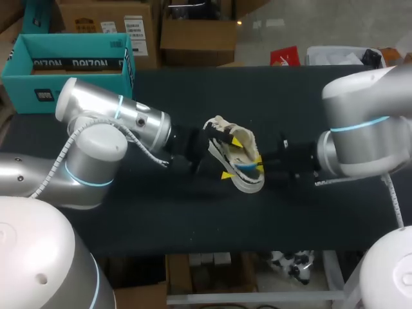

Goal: Open the shoe tongue, take the insole out of the shoe, put the insole back into the shoe, and pack the shoe into the shoebox

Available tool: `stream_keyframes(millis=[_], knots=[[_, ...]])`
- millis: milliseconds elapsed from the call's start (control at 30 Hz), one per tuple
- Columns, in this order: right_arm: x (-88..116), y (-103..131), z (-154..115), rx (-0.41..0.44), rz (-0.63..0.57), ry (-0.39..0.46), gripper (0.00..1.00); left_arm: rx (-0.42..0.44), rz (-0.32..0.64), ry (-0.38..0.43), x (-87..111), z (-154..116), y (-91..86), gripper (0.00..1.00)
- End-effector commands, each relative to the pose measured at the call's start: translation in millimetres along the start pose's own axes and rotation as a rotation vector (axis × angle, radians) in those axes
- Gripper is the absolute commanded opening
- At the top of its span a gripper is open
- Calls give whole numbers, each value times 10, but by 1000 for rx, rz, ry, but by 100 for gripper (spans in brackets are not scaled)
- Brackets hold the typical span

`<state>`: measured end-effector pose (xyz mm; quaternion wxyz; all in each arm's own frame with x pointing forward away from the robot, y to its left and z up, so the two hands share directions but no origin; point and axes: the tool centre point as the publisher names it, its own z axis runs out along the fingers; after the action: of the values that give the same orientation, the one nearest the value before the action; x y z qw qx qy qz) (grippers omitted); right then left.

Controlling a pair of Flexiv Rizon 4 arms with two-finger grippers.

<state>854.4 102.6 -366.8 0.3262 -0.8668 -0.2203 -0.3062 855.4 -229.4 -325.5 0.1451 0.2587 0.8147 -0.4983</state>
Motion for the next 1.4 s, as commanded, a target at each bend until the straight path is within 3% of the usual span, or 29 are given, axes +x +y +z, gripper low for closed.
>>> stream_keyframes(millis=[33, 100, 333, 400, 433, 500, 700, 833, 1200, 1267, 1333, 1400], knots=[[-16, -47, -74, -18, 5, -16, 0, 40, -39, 42, -85, -138, 6, 100], [-36, -47, -92, -20, 6, -20, 19, 62, -74, 54, -129, -205, -23, 100], [-64, -77, -196, -38, 7, -47, 56, 56, -167, 63, -177, -386, -135, 100], [-61, -108, -250, -46, 2, -50, 47, 43, -182, 62, -186, -427, -157, 100], [-54, -137, -275, -52, -4, -51, 37, 42, -196, 65, -184, -448, -174, 100], [-22, -202, -322, -59, -23, -48, 0, 34, -215, 70, -192, -485, -190, 100], [82, -368, -324, -55, -86, -56, 0, -10, -323, 111, -191, -538, -195, 100], [106, -405, -139, -20, -120, -88, 0, -162, -519, 225, -242, -606, -85, 100], [-50, -204, 273, 22, -119, -161, 0, -162, -519, 225, -242, -606, -85, 100], [-72, -175, 294, 19, -118, -166, 0, -217, -543, 204, -245, -631, -108, 100], [-89, -159, 299, 17, -117, -168, 0, -219, -570, 156, -268, -701, -148, 100], [-109, -160, 293, 7, -124, -170, 0, -219, -570, 156, -268, -701, -148, 100]])
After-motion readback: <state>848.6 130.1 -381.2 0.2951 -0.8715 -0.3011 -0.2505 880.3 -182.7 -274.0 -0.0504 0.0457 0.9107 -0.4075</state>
